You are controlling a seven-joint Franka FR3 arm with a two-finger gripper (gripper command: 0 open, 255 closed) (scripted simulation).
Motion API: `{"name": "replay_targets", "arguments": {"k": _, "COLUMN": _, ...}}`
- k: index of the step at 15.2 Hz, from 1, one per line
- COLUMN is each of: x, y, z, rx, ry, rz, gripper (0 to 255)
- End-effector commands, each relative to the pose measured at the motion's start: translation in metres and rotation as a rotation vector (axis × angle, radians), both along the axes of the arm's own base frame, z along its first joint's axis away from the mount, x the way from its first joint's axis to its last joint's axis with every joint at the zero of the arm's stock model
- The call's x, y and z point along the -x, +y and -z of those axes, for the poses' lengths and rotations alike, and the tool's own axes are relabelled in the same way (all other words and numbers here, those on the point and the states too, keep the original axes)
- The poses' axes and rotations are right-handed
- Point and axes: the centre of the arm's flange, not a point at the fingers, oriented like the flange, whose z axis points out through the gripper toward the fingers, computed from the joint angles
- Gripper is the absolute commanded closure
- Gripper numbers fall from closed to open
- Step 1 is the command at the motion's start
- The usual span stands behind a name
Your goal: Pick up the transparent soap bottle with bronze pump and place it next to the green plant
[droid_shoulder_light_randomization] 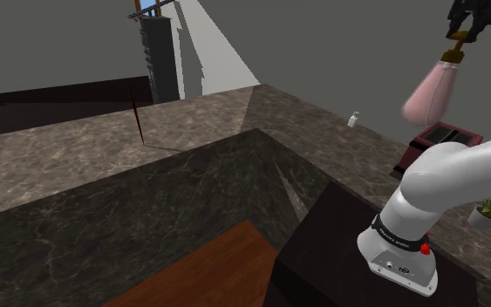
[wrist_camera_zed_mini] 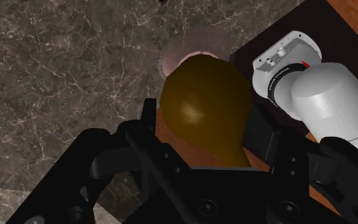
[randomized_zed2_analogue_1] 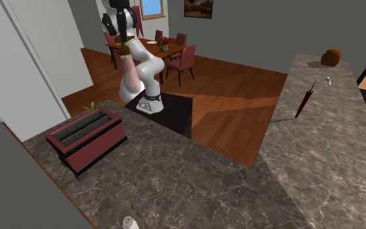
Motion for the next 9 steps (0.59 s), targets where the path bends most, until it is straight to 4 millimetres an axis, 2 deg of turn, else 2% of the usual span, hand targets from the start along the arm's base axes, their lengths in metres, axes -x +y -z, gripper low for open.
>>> {"name": "replay_targets", "arguments": {"k": 1, "x": 0.027, "y": 0.009, "z": -0.003, "rx": 0.0, "ry": 0.001, "rz": -0.001, "gripper": 255}}
{"name": "replay_targets", "arguments": {"k": 9, "x": 0.126, "y": 0.041, "z": -0.021, "rx": 0.0, "ry": 0.001, "rz": -0.001, "gripper": 255}}
